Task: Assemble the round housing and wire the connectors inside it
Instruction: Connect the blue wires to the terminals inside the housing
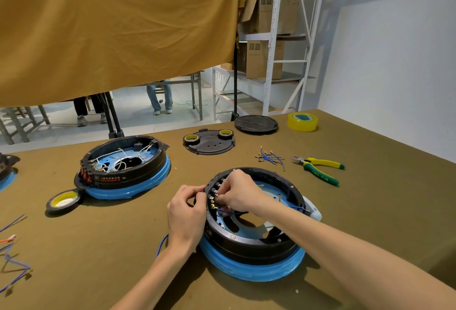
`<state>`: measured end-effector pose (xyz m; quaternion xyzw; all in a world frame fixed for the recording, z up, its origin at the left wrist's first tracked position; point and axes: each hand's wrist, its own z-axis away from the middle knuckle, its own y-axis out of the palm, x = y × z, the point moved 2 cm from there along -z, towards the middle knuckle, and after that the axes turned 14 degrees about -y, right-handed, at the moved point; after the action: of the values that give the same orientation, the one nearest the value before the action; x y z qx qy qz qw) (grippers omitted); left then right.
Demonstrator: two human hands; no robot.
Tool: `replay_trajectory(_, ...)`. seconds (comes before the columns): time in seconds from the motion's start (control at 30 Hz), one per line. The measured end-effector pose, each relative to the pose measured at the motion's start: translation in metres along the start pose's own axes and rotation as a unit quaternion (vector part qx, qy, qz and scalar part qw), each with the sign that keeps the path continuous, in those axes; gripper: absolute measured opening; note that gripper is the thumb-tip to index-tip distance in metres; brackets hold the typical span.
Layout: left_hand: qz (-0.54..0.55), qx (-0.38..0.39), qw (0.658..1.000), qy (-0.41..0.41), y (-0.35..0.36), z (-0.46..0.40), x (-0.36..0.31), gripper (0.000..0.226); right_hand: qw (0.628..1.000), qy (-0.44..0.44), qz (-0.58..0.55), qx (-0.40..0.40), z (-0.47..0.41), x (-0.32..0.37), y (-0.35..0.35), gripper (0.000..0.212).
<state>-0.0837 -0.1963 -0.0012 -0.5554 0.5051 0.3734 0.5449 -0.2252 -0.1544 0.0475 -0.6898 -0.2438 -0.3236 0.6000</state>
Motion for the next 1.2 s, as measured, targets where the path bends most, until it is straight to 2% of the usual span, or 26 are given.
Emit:
replay_trajectory(0.13,0.01,-0.01,1.0,0.0,0.001,-0.002,0.003,0.019,1.0,-0.012,-0.015,-0.014,0.001,-0.003,0.002,0.01)
replay_trajectory(0.23,0.012,0.01,1.0,0.003,0.001,-0.006,0.003,0.022,1.0,-0.002,-0.027,-0.009,0.005,-0.005,-0.007,0.004)
replay_trajectory(0.33,-0.001,0.058,0.998,0.002,0.004,-0.009,0.002,0.035,0.991,0.045,-0.119,-0.043,0.007,-0.01,-0.015,0.012)
replay_trajectory(0.47,0.013,0.133,0.991,-0.026,0.005,-0.008,0.001,0.062,0.977,0.095,-0.173,-0.078,0.002,-0.008,-0.017,0.022)
replay_trajectory(0.6,0.046,0.143,0.988,-0.042,0.005,-0.01,0.004,0.06,0.961,0.126,-0.23,-0.087,-0.005,-0.005,-0.02,0.019)
replay_trajectory(0.73,0.043,0.144,0.988,-0.045,0.005,-0.011,0.005,0.061,0.962,0.124,-0.234,-0.062,-0.011,-0.004,-0.021,0.018)
replay_trajectory(0.83,0.047,0.145,0.987,-0.043,0.006,-0.013,0.006,0.059,0.959,0.126,-0.245,-0.062,-0.013,-0.002,-0.021,0.011)
replay_trajectory(0.97,0.052,0.143,0.988,-0.04,0.005,-0.017,0.009,0.056,0.953,0.133,-0.264,-0.07,-0.004,-0.005,-0.023,0.013)
replay_trajectory(1.1,0.015,0.162,0.986,-0.028,0.006,-0.016,0.007,0.062,0.985,0.073,-0.149,-0.049,0.0,-0.011,-0.03,0.014)
replay_trajectory(1.2,-0.009,0.181,0.983,-0.023,0.008,-0.015,0.005,0.068,0.996,0.067,-0.055,-0.018,-0.007,-0.011,-0.031,0.014)
